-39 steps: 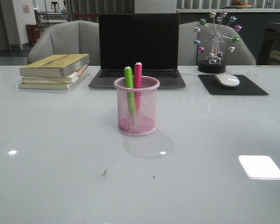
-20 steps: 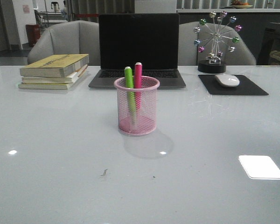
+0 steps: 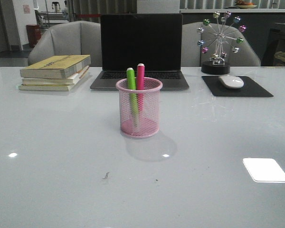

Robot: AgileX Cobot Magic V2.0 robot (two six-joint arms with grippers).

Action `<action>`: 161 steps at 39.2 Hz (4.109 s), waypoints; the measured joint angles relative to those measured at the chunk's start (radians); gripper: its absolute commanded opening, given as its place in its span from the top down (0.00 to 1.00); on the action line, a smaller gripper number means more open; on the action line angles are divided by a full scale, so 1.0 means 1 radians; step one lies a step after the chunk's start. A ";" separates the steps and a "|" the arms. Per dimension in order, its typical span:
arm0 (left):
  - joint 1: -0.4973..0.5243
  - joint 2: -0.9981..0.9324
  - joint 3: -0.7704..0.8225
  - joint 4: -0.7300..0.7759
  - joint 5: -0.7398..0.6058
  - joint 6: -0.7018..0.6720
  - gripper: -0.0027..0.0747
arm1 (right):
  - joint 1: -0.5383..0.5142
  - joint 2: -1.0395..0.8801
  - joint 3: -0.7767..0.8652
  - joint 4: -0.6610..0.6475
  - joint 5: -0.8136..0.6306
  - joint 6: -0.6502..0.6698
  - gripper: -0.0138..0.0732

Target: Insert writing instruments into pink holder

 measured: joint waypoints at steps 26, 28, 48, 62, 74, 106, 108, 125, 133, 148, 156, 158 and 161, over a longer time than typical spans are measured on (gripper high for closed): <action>0.000 0.000 0.000 0.002 0.002 0.000 0.47 | 0.000 0.000 0.000 0.060 0.000 0.000 0.66; 0.000 0.000 0.000 0.002 0.002 0.000 0.47 | 0.000 0.000 0.000 0.073 0.000 0.000 0.71; 0.000 0.000 0.000 0.002 0.002 0.000 0.47 | 0.000 0.000 0.000 0.100 0.000 0.000 0.82; 0.000 0.000 0.000 0.002 0.002 0.000 0.47 | 0.000 0.000 0.000 0.100 0.002 0.000 0.82; 0.000 0.000 0.000 0.002 0.002 0.000 0.47 | 0.000 -0.002 0.000 0.100 0.002 0.000 0.82; 0.000 0.000 0.000 0.002 0.002 0.000 0.47 | 0.067 -0.535 0.284 -0.214 -0.263 0.334 0.82; 0.000 0.000 0.000 0.002 0.002 0.000 0.47 | 0.087 -0.580 0.348 -0.214 -0.282 0.336 0.82; 0.000 0.000 0.000 0.002 0.002 0.000 0.47 | 0.122 -0.805 0.650 -0.214 -0.325 0.336 0.82; 0.000 0.000 0.000 0.002 0.002 0.000 0.47 | 0.122 -0.935 0.724 -0.210 -0.325 0.336 0.82; 0.000 0.000 0.000 0.002 0.002 0.000 0.47 | 0.122 -0.981 0.759 -0.176 -0.314 0.336 0.82; 0.000 0.000 0.000 0.002 0.002 0.001 0.47 | 0.122 -0.981 0.759 -0.173 -0.314 0.336 0.82; 0.000 0.000 0.000 0.002 0.002 0.001 0.47 | 0.122 -0.981 0.759 -0.171 -0.314 0.336 0.82; 0.000 0.000 0.000 0.002 0.002 0.001 0.47 | 0.122 -0.981 0.759 -0.171 -0.314 0.336 0.82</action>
